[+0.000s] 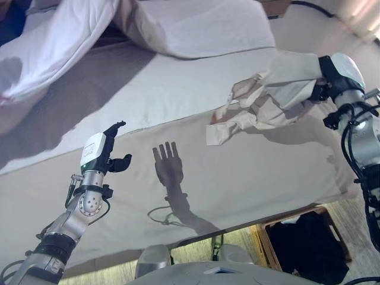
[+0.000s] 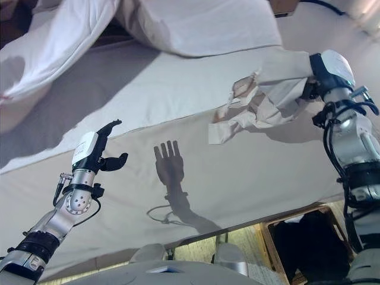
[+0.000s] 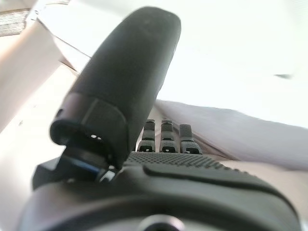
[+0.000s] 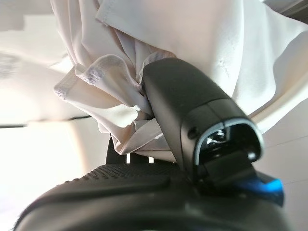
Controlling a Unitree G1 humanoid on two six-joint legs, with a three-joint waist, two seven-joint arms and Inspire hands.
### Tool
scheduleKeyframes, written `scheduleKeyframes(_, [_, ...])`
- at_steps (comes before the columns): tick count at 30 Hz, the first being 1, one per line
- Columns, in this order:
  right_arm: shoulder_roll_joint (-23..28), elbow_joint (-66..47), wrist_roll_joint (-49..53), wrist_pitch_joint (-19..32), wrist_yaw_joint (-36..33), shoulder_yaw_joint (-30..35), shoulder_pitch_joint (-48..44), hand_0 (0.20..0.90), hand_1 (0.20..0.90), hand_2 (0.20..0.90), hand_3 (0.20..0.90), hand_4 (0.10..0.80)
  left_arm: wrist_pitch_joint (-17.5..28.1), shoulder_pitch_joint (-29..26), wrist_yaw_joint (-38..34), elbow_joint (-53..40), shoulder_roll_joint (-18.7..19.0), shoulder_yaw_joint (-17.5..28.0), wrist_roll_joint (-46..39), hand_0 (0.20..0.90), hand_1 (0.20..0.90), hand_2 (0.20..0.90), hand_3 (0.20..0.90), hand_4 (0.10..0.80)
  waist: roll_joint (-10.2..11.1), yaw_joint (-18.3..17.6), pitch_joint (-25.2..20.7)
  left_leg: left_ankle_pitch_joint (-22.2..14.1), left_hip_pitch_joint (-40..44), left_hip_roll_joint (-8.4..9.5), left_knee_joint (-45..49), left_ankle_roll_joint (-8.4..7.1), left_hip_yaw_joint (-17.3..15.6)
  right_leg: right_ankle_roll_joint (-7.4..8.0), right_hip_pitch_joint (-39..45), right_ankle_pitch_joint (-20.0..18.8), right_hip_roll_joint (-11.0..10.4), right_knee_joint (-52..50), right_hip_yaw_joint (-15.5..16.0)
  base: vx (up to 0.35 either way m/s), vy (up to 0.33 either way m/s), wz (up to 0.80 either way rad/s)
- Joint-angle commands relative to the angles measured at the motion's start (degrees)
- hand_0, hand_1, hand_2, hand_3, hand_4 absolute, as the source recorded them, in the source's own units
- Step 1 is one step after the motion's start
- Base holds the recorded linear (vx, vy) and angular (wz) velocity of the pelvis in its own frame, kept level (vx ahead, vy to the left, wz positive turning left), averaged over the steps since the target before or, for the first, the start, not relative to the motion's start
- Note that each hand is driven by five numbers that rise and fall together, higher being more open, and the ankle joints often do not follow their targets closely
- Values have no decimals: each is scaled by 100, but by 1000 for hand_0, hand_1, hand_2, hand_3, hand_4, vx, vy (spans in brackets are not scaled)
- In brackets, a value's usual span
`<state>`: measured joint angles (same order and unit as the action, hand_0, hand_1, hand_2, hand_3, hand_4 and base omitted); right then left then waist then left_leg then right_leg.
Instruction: Pick up the clothes from the bed and place them into the basket
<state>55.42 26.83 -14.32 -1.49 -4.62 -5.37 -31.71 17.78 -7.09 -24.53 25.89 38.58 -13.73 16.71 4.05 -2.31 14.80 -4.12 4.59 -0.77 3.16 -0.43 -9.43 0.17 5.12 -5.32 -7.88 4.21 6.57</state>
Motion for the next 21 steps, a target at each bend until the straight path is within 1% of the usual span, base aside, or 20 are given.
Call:
scheduleKeyframes(1, [670, -601, 235, 310, -551, 467, 283, 300, 300, 300, 200, 100, 545, 214, -140, 255, 58, 25, 177, 900, 900, 900, 900, 800, -208, -129, -1050, 225, 204, -243, -600, -48, -149, 536, -342, 338, 371, -429, -107, 7, 11, -35])
scheduleKeyframes(5, [776, -805, 355, 202, -575, 1197, 1006, 300, 300, 300, 200, 100, 657, 138, -76, 416, -14, -26, 277, 900, 900, 900, 900, 800, -197, -429, -1115, 149, 286, -274, -604, -33, -361, 574, -408, 283, 445, -373, -400, -2, 3, -40])
scheduleKeyframes(7, [807, -841, 401, 253, -567, 1446, 1243, 300, 300, 300, 200, 100, 641, 122, -62, 438, -33, -31, 293, 900, 900, 900, 900, 800, -190, -550, -1136, 115, 307, -280, -583, -31, -460, 585, -442, 239, 476, -328, -519, -16, 0, -21])
scheduleKeyframes(10, [856, -919, 447, 290, -541, 1818, 1636, 300, 300, 300, 200, 100, 642, 100, -15, 473, -61, -26, 322, 900, 900, 900, 900, 800, -190, -737, -1165, 58, 318, -290, -534, -20, -599, 600, -508, 195, 532, -298, -689, -17, -3, -49])
scheduleKeyframes(11, [862, -1006, 466, 300, -519, 2070, 1932, 300, 300, 300, 200, 100, 637, 77, 14, 486, -69, -28, 324, 900, 900, 900, 900, 800, -194, -822, -1187, 27, 313, -296, -502, -11, -680, 600, -563, 186, 580, -309, -800, -13, 0, -40])
scheduleKeyframes(12, [861, -1013, 465, 299, -517, 2086, 1950, 300, 300, 300, 200, 100, 637, 73, 14, 487, -68, -35, 324, 900, 900, 900, 900, 800, -193, -813, -1189, 26, 312, -296, -500, -12, -683, 600, -566, 186, 581, -310, -803, -7, 10, -42])
scheduleKeyframes(13, [848, -1033, 470, 341, -526, 2270, 2207, 300, 300, 300, 200, 100, 611, 65, 19, 485, -101, -31, 321, 900, 900, 900, 900, 800, -219, -965, -1184, -35, 352, -305, -477, 4, -738, 614, -578, 210, 629, -332, -886, -21, -2, -47])
scheduleKeyframes(14, [825, -1053, 484, 341, -492, 2447, 2410, 300, 300, 300, 200, 100, 612, 36, 37, 482, -103, -60, 329, 900, 900, 900, 900, 800, -209, -987, -1216, -12, 316, -306, -460, -2, -788, 604, -640, 173, 654, -334, -954, -26, -5, -40])
scheduleKeyframes(19, [760, -919, 584, 520, -329, 2867, 2998, 300, 300, 300, 200, 100, 597, 3, 126, 403, -118, -89, 369, 900, 900, 900, 900, 800, -226, -1167, -1253, -65, 318, -326, -393, -3, -936, 608, -737, 142, 728, -352, -1108, -17, -19, -25])
scheduleKeyframes(21, [725, -864, 607, 545, -305, 2911, 3097, 300, 300, 300, 200, 100, 586, -9, 144, 374, -117, -111, 357, 900, 900, 900, 900, 800, -234, -1194, -1263, -82, 305, -330, -365, -4, -966, 608, -765, 134, 739, -359, -1132, -11, -17, -21])
